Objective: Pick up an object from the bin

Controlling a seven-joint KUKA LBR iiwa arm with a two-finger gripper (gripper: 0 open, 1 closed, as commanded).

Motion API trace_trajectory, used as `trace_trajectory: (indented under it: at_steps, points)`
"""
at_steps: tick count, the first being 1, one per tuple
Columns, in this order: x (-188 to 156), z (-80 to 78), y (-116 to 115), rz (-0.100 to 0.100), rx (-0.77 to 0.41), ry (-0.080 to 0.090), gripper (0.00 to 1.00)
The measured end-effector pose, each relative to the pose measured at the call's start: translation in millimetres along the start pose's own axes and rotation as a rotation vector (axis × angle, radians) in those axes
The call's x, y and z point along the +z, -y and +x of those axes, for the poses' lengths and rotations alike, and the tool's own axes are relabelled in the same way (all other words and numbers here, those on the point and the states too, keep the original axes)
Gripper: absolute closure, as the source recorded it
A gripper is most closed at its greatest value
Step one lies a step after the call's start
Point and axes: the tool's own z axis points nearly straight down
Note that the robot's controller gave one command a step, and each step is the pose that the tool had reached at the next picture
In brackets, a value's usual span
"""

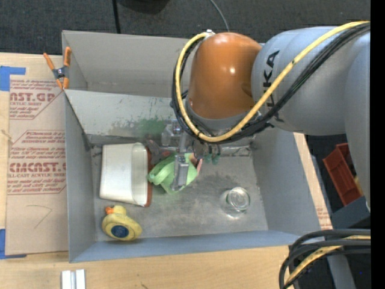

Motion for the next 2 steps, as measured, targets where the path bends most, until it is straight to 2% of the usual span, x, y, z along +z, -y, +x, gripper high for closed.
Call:
trace_trajectory:
  at_steps: [1,2]
  points:
    - [50,-9.1,18,0.0,-0.071,0.004,0.0]
    - [125,-17.0,47,0.0,-0.172,0.008,0.0]
